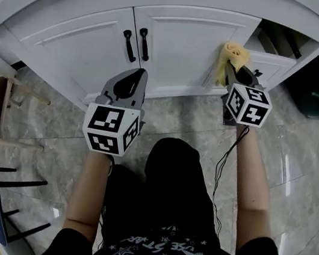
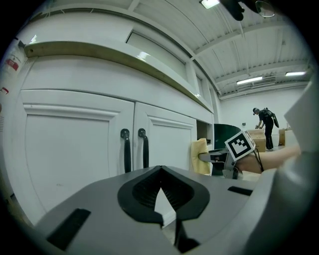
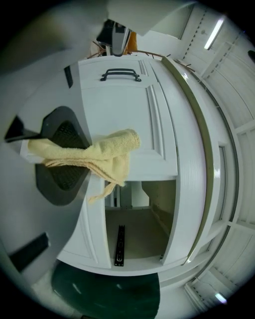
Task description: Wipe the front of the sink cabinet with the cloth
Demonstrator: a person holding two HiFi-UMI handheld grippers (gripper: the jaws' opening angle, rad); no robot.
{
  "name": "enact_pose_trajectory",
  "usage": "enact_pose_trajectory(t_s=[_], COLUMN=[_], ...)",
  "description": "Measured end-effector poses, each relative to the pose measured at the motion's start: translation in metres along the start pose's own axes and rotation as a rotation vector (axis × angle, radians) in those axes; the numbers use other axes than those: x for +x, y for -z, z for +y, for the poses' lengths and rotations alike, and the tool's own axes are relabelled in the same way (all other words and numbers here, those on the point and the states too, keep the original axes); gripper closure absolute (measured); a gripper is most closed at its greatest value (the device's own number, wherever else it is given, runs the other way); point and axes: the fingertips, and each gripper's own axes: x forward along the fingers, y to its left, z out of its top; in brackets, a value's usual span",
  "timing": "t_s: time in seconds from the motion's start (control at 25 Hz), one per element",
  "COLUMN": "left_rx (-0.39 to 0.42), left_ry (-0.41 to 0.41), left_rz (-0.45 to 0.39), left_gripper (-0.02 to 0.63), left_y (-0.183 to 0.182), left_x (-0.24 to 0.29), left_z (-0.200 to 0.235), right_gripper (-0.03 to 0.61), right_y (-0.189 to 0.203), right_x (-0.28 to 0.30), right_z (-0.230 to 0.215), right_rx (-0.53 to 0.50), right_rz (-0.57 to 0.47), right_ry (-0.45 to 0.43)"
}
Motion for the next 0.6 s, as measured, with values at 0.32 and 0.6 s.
enact_pose_trajectory(t_s=[0.32, 0.6], left_rx=[-0.005, -0.064], left_ry=[0.019, -0.044], left_rz=[0.000, 0.038], left_gripper=[0.598, 0.598], left_y=[0.009, 0.037], left_x=[0.002, -0.017], left_z=[-0.006, 0.032], right_gripper=[0.514, 0.514], right_y=[0.011, 0.016], right_x=[-0.012, -0.002], right_z=[-0.027, 0.060], right_rx=[0.028, -0.039], right_rz=[0.015, -0.021], right_ry=[0.064, -0.128])
